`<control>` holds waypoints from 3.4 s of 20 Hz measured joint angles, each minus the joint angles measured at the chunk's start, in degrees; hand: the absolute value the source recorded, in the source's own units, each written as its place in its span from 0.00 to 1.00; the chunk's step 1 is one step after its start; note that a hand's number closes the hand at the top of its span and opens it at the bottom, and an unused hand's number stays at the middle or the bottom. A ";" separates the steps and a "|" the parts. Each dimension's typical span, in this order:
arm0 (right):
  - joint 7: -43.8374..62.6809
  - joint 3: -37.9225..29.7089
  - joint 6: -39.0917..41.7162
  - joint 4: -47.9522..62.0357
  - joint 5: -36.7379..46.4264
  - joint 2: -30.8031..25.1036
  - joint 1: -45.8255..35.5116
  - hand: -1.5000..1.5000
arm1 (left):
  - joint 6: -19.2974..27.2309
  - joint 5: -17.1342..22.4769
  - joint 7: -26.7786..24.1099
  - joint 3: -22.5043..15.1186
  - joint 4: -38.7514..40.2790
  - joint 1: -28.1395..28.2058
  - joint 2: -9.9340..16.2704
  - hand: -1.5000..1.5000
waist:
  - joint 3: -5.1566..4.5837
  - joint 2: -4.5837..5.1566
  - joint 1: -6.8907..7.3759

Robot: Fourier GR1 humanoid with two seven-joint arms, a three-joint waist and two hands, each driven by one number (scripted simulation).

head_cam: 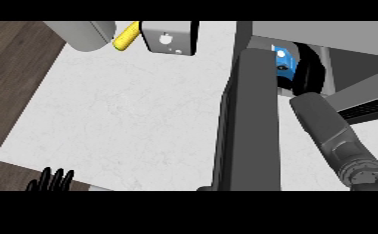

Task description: Pick up the milk, place it into the microwave and close the microwave

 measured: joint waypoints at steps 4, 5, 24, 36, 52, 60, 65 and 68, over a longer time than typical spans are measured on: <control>-1.49 1.89 3.29 -0.06 1.84 2.61 -2.27 0.00 | 0.00 -0.05 0.31 0.04 0.63 -0.95 -0.07 0.00 | 0.21 -0.27 0.05; -1.68 2.17 3.99 -0.02 2.11 3.18 -2.67 0.00 | 0.06 -0.15 0.34 -0.21 0.77 -0.98 -0.26 0.00 | 0.24 -0.29 0.11; -11.18 -4.60 25.41 -5.42 -5.08 8.92 -1.22 0.00 | 0.06 -0.77 -1.27 0.43 1.31 -0.63 -0.58 0.00 | 0.36 -1.62 -3.65; -21.62 -10.10 40.71 -6.17 -10.90 9.62 6.91 0.00 | 0.87 -1.00 -0.01 0.27 -1.60 2.18 -0.39 0.00 | 0.19 -3.03 -6.74; -28.51 -8.77 55.30 -8.74 -10.71 8.82 18.98 0.00 | 2.31 -6.40 2.08 -3.74 -1.44 3.68 -1.49 0.00 | -0.04 -4.59 -10.19; -29.04 -7.95 58.86 -15.47 -11.78 6.44 28.24 1.00 | 2.18 -8.00 5.21 -6.32 -0.10 0.95 -2.22 0.00 | -0.13 -5.04 -11.39; -28.69 -8.40 61.18 -19.85 -13.17 3.22 32.03 1.00 | 0.85 -10.88 7.97 -8.78 5.06 -5.86 -2.62 0.00 | -0.15 -5.05 -11.90; -28.14 -8.65 63.23 -21.92 -14.07 0.65 35.09 0.00 | 1.55 -14.15 10.67 -10.95 6.68 -9.20 -3.23 1.00 | -0.14 -5.05 -12.01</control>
